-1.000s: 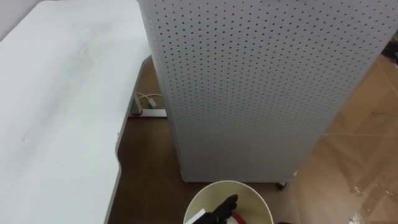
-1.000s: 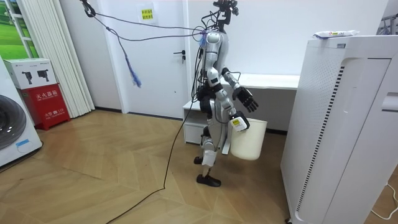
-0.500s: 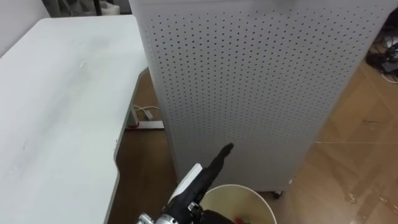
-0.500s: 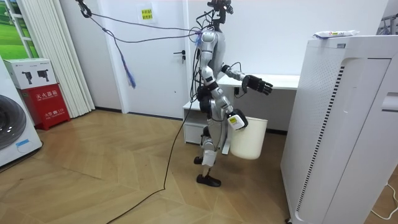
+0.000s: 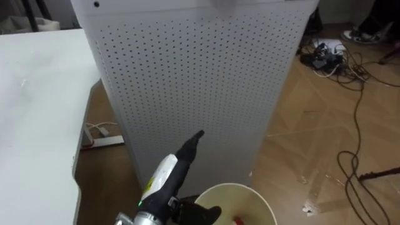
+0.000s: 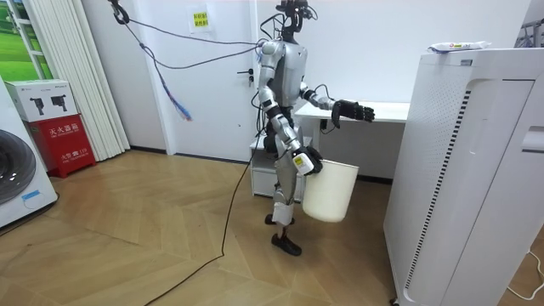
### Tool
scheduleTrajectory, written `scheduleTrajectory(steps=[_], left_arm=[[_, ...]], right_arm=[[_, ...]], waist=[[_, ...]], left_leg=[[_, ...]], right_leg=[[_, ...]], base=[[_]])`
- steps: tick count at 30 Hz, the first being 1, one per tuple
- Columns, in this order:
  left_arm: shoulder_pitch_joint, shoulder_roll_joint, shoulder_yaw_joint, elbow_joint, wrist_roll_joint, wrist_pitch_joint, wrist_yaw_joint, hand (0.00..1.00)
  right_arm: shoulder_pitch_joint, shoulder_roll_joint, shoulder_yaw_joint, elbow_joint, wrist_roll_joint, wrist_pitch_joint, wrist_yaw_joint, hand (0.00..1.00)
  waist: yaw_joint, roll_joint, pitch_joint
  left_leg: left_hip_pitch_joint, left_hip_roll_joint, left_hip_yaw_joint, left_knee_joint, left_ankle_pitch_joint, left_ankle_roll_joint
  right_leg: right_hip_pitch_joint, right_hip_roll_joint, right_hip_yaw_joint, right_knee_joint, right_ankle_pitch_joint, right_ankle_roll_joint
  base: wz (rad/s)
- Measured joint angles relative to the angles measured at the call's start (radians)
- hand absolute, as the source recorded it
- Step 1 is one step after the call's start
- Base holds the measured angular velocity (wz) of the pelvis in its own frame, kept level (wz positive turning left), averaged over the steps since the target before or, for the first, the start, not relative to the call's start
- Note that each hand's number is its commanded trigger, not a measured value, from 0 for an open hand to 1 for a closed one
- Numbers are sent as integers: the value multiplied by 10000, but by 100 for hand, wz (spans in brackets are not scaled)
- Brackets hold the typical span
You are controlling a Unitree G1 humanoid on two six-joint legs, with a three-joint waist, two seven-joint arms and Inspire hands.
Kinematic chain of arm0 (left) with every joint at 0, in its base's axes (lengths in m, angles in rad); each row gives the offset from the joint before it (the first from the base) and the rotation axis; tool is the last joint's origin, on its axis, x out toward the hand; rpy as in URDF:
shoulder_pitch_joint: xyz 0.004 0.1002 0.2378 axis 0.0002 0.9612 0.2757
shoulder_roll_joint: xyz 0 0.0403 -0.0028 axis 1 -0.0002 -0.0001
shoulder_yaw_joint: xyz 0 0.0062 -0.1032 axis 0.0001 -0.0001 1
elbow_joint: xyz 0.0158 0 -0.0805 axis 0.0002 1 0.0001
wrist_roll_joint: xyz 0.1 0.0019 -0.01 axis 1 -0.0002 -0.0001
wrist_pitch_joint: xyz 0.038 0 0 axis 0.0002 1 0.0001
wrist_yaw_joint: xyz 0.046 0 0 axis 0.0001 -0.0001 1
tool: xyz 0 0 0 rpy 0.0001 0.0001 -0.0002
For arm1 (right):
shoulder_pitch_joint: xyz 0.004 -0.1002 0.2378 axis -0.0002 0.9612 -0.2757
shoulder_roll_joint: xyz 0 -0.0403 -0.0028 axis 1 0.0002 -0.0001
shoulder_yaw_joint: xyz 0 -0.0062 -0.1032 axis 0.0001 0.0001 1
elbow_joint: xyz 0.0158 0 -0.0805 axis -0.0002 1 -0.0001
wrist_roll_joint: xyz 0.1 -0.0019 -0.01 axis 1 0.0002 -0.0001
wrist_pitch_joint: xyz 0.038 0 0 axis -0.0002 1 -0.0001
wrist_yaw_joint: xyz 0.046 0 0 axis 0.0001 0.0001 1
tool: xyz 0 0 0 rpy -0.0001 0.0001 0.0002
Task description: Pick garbage
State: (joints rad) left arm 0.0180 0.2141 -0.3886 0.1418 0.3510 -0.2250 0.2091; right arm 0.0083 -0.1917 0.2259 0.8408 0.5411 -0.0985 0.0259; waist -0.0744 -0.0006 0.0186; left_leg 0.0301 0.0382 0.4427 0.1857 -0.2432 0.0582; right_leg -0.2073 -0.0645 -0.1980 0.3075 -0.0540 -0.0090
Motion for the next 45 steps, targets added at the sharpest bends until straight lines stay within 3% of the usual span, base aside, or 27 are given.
scheduleTrajectory(steps=[2, 4, 7, 10, 12, 13, 15, 16, 17, 20, 21, 22, 24, 25, 26, 27, 28, 29, 30, 32, 38, 40, 45], left_arm=[[10, 2, 305, -157, 270, -84, 258, 0], [13, -12, 705, -519, 361, -207, 525, 0], [29, 11, 1085, -961, 358, -582, 1151, 0], [35, 11, 1132, -1041, 409, -855, 1659, 0], [74, 93, 1167, -1041, 647, -875, 1985, 0], [84, 89, 1225, -1041, 767, -885, 2046, 0], [100, 27, 1309, -1041, 997, -904, 2416, 0], [100, 7, 1315, -1041, 1016, -925, 2504, 0], [91, -6, 1329, -1036, 1014, -997, 2641, 0], [-2, -16, 1468, -1056, 1057, -1468, 3141, 0], [-10, -15, 1609, -1135, 1141, -1524, 3269, 0], [-22, -22, 1670, -1177, 1143, -1567, 3333, 0], [-43, -42, 1954, -1341, 1232, -1760, 3565, 0], [-43, -41, 2030, -1408, 1253, -1775, 3625, 0], [-35, -31, 2222, -1578, 1388, -1809, 3758, 0], [-32, 29, 2444, -1863, 1512, -1822, 3920, 0], [-34, 31, 2555, -2016, 1618, -1826, 4009, 0], [-32, -6, 2683, -2222, 1788, -1886, 4209, 0], [-35, -5, 2710, -2264, 1922, -1946, 4350, 0], [-38, -13, 2652, -2265, 2051, -1985, 4377, 0], [-52, 5, 2531, -2392, 2467, -2048, 4462, 0], [-93, -18, 2167, -2391, 2573, -2228, 4597, 0], [11, 30, 1623, -2391, 2925, -2787, 4753, 0]], right_arm=[[52, -35, -111, 38, -108, -2, -3, 100], [43, -41, -115, 63, -160, -46, 12, 100], [46, -8, -119, 64, -143, -106, 27, 100], [49, -14, -70, 64, -150, -110, 26, 100], [72, 27, -18, 69, -166, -130, 33, 100], [80, 43, -19, 69, -187, -158, 50, 100], [74, -23, -20, 70, -313, -280, 172, 100], [75, -39, -20, 70, -322, -318, 187, 100], [106, -25, -39, 69, -373, -345, 182, 100], [119, -46, -154, 68, -373, -347, 8, 100], [142, -71, -150, 69, -370, -346, -70, 100], [178, -78, -148, 70, -370, -345, -122, 100], [395, -95, -128, 72, -396, -341, -229, 100], [469, -93, -125, 72, -406, -334, -228, 100], [608, -76, -123, 74, -406, -322, -223, 100], [635, -70, -117, 81, -453, -312, -161, 100], [633, -74, -128, 80, -490, -314, -122, 100], [637, -100, -145, 90, -571, -314, -81, 100], [664, -81, -151, 104, -597, -314, -81, 100], [682, -95, -153, 93, -702, -314, -163, 100], [511, -66, -122, 26, -701, -314, -151, 100], [379, -29, -106, -40, -779, -314, -138, 100], [245, -29, -102, -383, -742, -318, -153, 100]], waist=[[-7, 0, -36], [62, 12, -46], [128, -3, -54], [344, -142, -71], [487, -251, -46], [505, -288, -35], [527, -165, -23], [547, -114, -11], [535, -99, -27], [624, -187, 18], [671, -135, -15], [705, -117, -29], [890, 6, -106], [936, 23, -116], [1046, 72, -176], [1060, -7, -183], [1062, -69, -165], [1061, -119, -121], [1007, -200, -99], [977, -244, -90], [1069, -299, -50], [1080, -375, 5], [1157, -433, 51]], left_leg=[[144, -6, 84, 98, -35, -74], [136, 25, 65, 201, -44, -142], [190, 106, 11, 318, -51, -232], [221, 400, 147, 918, -319, -435], [-44, 912, 85, 2454, -787, -707], [-201, 985, -18, 2939, -806, -734], [-1158, 1435, -1049, 5252, -621, -795], [-1471, 1461, -1427, 5753, -455, -781], [-1894, 1357, -2034, 6115, -430, -783], [-2962, 714, -2597, 4870, -332, -833], [-3302, 401, -2941, 3833, -75, -906], [-3414, 247, -3158, 3224, 191, -892], [-3596, 22, -3758, 1280, 1187, -794], [-3558, 7, -3826, 1057, 1527, -790], [-3382, -7, -3895, 971, 2076, -756], [-3305, -68, -3906, 982, 2303, -683], [-3271, -137, -3942, 993, 2346, -660], [-3183, -221, -3982, 1044, 2677, -526], [-3125, -359, -4010, 1145, 2578, -318], [-3059, -545, -3981, 1202, 2420, -162], [-2762, -1069, -3864, 1313, 1738, 102], [-2756, -1225, -3871, 1739, 1313, 210], [-2694, -1392, -3984, 2368, 661, 459]], right_leg=[[41, -22, -20, 162, -161, -16], [63, 155, 95, 1, -145, -117], [116, 176, 64, 0, -190, -243], [119, 334, 24, 284, -496, -423], [164, 445, 40, 846, -1046, -632], [183, 486, 62, 956, -1175, -614], [359, 790, 339, 1094, -1388, -740], [450, 849, 424, 1111, -1414, -782], [556, 921, 640, 1101, -1482, -839], [558, 930, 1255, 1101, -1561, -840], [575, 936, 1412, 1088, -1592, -812], [594, 939, 1507, 1089, -1625, -799], [757, 1016, 1673, 1136, -1831, -750], [785, 1021, 1678, 1184, -1936, -710], [878, 999, 1680, 1290, -2159, -588], [934, 940, 1661, 1285, -2248, -446], [963, 874, 1636, 1272, -2284, -391], [1077, 802, 1601, 1199, -2354, -326], [1239, 648, 1511, 1136, -2408, -338], [1439, 446, 1402, 929, -2491, -224], [1998, -192, 981, 569, -2774, 135], [2023, -418, 738, 1124, -3014, 325], [1618, -750, 515, 2952, -3034, 395]], base=[[-8], [-18], [-9], [-14], [-11], [-9], [-14], [-23], [-15], [-37], [-52], [-48], [-58], [-58], [-50], [-45], [-30], [-10], [0], [9], [5], [15], [18]])
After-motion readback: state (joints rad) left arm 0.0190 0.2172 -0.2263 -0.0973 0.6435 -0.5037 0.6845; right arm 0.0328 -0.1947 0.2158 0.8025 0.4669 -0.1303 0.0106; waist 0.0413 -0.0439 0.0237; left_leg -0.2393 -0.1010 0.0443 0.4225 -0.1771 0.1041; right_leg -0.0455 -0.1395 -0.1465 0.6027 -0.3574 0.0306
